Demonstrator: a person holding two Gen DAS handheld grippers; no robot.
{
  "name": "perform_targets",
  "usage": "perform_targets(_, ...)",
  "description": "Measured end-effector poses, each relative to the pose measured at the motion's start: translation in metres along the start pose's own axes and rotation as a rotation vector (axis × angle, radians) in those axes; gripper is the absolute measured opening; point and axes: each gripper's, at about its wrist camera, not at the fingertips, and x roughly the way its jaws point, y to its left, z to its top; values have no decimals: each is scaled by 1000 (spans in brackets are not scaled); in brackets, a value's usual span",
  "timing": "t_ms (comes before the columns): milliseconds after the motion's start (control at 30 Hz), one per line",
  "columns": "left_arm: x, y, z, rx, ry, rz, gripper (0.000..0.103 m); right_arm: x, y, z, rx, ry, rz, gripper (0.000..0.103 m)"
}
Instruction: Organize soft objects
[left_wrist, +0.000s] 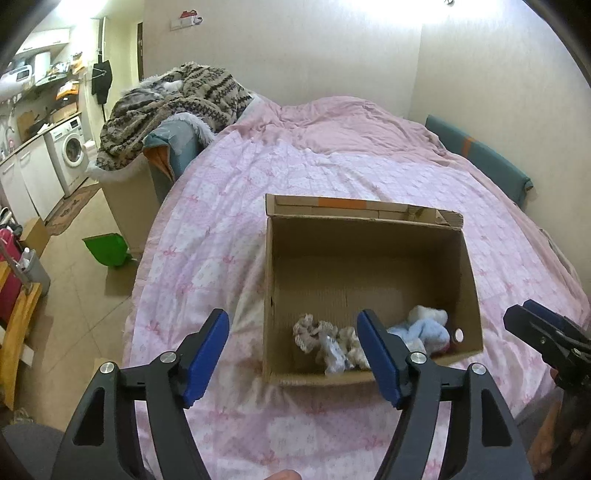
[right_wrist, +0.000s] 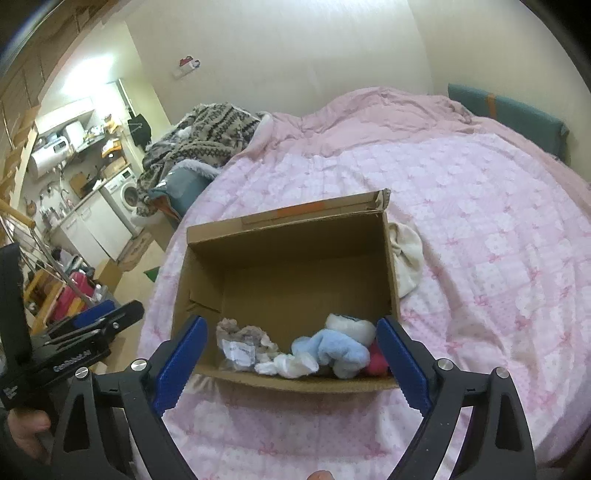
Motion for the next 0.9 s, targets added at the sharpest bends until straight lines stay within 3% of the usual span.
perform_targets(333, -24, 1, -27, -3, 1, 2, 82, -16, 2, -21, -2, 16, -23, 103)
perform_targets(400, -24, 3, -31, -7, 3, 3, 90, -17, 2, -25, -1, 16, -31, 103)
perform_targets(900, -26, 1, -45, 14, -32, 14, 98, -9, 6, -46, -34, 12, -143, 103)
